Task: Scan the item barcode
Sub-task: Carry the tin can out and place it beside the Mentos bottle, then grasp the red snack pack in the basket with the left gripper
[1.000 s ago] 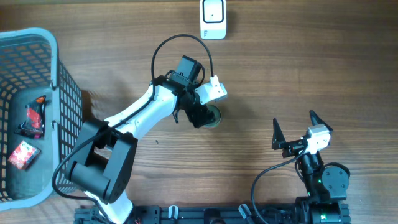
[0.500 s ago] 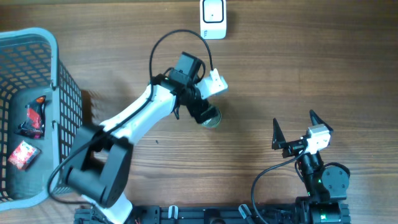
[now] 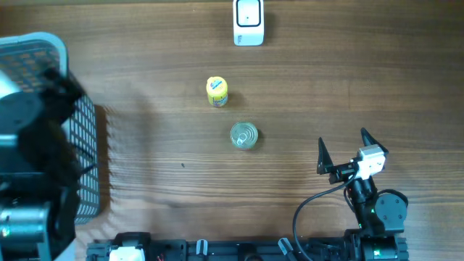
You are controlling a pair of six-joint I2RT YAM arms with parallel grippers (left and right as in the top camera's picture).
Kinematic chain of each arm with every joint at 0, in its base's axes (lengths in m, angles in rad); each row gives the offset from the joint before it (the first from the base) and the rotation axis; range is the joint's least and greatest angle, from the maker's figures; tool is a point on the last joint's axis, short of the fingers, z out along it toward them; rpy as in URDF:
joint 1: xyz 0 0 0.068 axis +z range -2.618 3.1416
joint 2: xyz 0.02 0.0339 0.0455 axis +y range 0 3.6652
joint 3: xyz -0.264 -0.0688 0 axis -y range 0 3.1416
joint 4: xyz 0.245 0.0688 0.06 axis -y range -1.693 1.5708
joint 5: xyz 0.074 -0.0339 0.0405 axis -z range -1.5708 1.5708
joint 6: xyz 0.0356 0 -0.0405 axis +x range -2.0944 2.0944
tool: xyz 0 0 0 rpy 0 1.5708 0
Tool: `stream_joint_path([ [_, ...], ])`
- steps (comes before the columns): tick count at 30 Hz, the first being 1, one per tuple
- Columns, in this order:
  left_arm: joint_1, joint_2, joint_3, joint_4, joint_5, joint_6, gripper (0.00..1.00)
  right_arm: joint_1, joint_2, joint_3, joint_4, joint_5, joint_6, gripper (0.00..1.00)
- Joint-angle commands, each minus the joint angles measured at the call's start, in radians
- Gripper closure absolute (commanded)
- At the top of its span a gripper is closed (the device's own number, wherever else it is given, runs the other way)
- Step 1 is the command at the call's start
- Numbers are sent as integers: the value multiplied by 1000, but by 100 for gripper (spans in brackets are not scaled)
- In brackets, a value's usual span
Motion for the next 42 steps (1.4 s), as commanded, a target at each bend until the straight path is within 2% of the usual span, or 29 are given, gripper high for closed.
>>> stream_joint_path([
  [1,333,62,-29,-101,4,-144,0,0,-4,-1,2,6,14,0],
  [4,492,185,-106,-102,235,-144,0,0,-4,-1,2,6,14,0],
  [6,548,324,-148,-101,248,-147,0,0,-4,-1,2,6,14,0],
  [10,621,573,-185,-138,307,-249,0,0,-4,-1,2,6,14,0],
  [12,655,697,-216,-99,358,-249,0,0,-4,-1,2,6,14,0],
  [15,666,763,-279,-5,353,-220,0,0,-4,-1,2,6,14,0],
  [17,667,766,-330,74,352,-152,0,0,-4,-1,2,6,14,0],
  [19,667,766,-357,116,274,-86,0,0,-4,-1,2,6,14,0],
  [32,690,766,-358,106,123,-49,0,0,-4,-1,2,6,14,0],
  [37,748,766,-359,156,125,-50,0,0,-4,-1,2,6,14,0],
  [42,780,766,-365,216,203,-61,0,0,-4,-1,2,6,14,0],
])
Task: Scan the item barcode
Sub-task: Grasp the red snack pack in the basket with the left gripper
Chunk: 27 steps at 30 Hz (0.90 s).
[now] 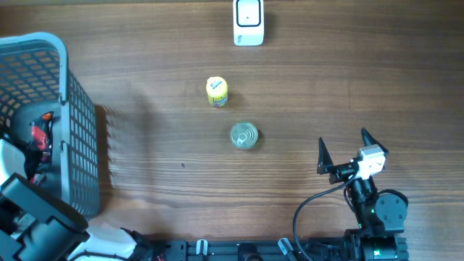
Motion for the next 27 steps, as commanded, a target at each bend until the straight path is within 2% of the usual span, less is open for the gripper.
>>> stream_joint_path([
  [1,19,1,-14,27,64,-6,0,0,-4,-1,3,3,14,0],
  [6,18,46,-16,37,149,-14,0,0,-4,-1,3,3,14,0],
  [17,19,72,-79,136,151,-13,1,0,-4,-1,3,3,14,0],
  [19,19,72,-79,136,151,-13,17,0,-4,-1,3,3,14,0],
  [21,19,72,-79,134,151,-13,26,0,-4,-1,3,3,14,0],
  [27,18,60,-79,120,173,-13,27,0,-4,-1,3,3,14,0],
])
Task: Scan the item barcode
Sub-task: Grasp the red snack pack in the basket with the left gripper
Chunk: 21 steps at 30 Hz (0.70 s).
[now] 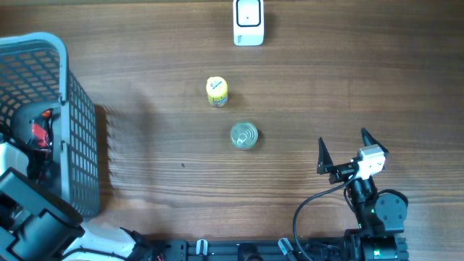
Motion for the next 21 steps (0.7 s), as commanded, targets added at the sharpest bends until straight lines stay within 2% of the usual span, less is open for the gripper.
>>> stream_joint_path([
  [1,7,-7,-27,-24,74,-2,27,0,-4,-1,3,3,14,0],
  [6,7,-140,2,-48,257,-2,27,0,-4,-1,3,3,14,0],
  [12,7,-424,8,-42,463,-2,28,0,-4,-1,3,3,14,0],
  [14,7,-539,8,-28,505,-2,35,0,-4,-1,3,3,14,0],
  [16,7,-633,8,-23,513,-2,37,0,-4,-1,3,3,14,0],
  [17,7,-682,8,-23,512,-2,32,0,-4,-1,3,3,14,0],
  [18,7,-724,8,-27,492,8,16,0,-4,-1,3,3,14,0],
  [21,7,-734,6,-87,383,10,11,0,-4,-1,3,3,14,0],
])
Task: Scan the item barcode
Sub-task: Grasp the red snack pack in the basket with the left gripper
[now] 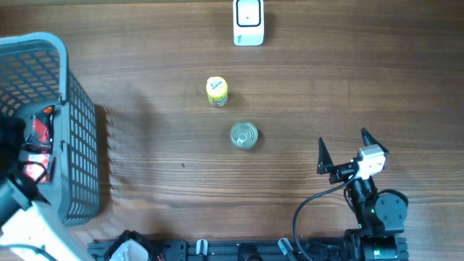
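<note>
The white barcode scanner (249,22) stands at the far edge of the table. A small yellow bottle (217,92) and a tin can (243,135) stand mid-table. My right gripper (342,139) rests open and empty at the near right, well clear of the can. My left arm (18,217) reaches from the near left corner into the grey basket (81,138). Its dark end (10,138) sits beside red packets (38,132) inside. The left fingers are not distinguishable.
The basket fills the left edge of the table, its mesh wall facing the middle. A black cable (312,206) loops by the right arm's base (380,210). Bare wood lies between basket and can.
My left arm has shifted inside the basket: its dark end now sits further toward the left edge beside the red packets, and its white link lies lower at the corner. The right arm has not moved.
At first my left arm hung blurred over the basket, covering most of it. Then it sat low at the basket's near left corner with red packets showing inside. It stayed there, and now its end is down among the packets. Bottle, can and scanner never moved.
</note>
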You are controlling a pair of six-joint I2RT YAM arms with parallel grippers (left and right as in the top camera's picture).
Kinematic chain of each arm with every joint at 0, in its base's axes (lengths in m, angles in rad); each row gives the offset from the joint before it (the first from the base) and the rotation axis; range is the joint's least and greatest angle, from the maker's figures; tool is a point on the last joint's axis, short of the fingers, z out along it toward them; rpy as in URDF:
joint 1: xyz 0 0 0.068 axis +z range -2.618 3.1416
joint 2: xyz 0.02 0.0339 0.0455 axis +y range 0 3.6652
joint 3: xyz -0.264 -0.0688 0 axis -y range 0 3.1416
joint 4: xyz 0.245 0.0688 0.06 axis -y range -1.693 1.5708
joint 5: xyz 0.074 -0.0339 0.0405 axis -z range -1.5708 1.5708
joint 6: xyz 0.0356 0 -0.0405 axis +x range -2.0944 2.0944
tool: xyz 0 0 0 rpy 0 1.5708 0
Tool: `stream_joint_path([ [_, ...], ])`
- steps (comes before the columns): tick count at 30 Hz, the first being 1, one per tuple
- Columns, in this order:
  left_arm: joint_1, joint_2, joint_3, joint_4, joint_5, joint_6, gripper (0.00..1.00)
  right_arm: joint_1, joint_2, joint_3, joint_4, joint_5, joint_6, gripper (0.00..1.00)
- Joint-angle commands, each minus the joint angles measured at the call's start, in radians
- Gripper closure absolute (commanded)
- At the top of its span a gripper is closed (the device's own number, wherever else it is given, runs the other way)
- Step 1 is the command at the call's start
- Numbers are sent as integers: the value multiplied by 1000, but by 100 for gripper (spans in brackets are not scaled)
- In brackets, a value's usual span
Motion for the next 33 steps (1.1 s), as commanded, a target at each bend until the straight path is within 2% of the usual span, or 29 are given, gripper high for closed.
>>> stream_joint_path([
  [1,5,29,6,-84,-112,7,7,0,-4,-1,2,3,14,0],
  [2,5,71,5,-113,-134,6,0,0,-4,-1,2,3,14,0],
  [4,5,201,5,-142,-143,-24,0,0,-4,-1,2,3,14,0],
  [8,5,418,5,-140,-142,-192,0,0,-4,-1,2,3,14,0],
  [10,5,512,5,-112,-143,-230,0,0,-4,-1,2,3,14,0],
  [17,5,666,5,-17,-225,-233,0,0,-4,-1,2,3,14,0],
  [23,3,758,5,32,-224,-233,0,0,-4,-1,2,3,14,0],
  [25,2,761,5,33,-220,-233,9,0,-4,-1,2,3,14,0],
  [29,2,761,5,27,-212,-229,39,0,-4,-1,2,3,14,0],
  [31,2,761,5,17,-181,-229,49,0,-4,-1,2,3,14,0],
  [33,2,759,5,7,-133,-229,50,0,-4,-1,2,3,14,0],
])
